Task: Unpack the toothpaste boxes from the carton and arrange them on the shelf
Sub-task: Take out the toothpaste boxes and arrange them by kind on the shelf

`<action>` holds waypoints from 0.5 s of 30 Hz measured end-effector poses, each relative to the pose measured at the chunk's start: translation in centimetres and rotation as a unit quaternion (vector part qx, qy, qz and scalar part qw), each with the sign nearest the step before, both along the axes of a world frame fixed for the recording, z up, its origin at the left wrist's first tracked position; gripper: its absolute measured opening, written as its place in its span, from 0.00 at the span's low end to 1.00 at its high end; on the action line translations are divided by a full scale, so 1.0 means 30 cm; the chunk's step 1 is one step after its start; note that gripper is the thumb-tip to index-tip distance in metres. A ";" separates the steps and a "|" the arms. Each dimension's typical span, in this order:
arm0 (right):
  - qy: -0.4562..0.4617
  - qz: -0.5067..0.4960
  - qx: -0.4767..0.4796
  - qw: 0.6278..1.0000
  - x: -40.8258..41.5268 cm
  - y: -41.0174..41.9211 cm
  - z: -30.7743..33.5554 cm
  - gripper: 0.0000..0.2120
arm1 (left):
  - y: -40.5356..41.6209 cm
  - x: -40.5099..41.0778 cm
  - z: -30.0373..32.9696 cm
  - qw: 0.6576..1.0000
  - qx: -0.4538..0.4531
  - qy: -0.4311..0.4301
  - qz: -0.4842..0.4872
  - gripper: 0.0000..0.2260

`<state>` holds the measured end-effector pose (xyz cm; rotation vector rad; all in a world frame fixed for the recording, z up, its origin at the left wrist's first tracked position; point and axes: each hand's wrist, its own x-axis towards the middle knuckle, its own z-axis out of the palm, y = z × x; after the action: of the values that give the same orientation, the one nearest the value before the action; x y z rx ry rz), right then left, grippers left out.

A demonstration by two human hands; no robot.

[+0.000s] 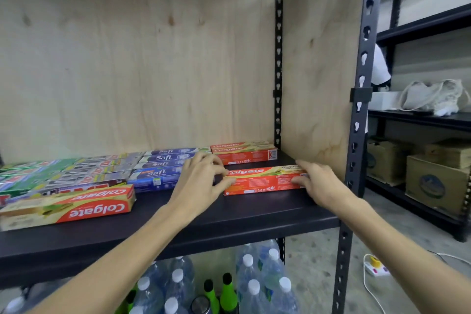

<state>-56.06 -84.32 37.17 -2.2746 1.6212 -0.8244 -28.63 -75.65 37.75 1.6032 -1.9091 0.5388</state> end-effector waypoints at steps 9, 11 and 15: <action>-0.034 0.020 -0.015 0.999 0.126 -0.230 -0.022 0.22 | -0.224 0.077 0.083 0.991 0.094 0.071 0.068 0.12; -0.037 0.022 -0.001 0.999 0.156 -0.283 -0.009 0.25 | -0.264 0.097 0.107 0.985 0.120 0.106 0.072 0.12; -0.006 0.040 -0.018 0.999 0.192 -0.379 -0.023 0.26 | -0.327 0.127 0.132 0.969 0.181 0.150 0.081 0.12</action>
<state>-50.30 -95.70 36.49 -2.3374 1.5100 -0.8533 -24.83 -85.47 41.71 1.9554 -1.7231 -0.0021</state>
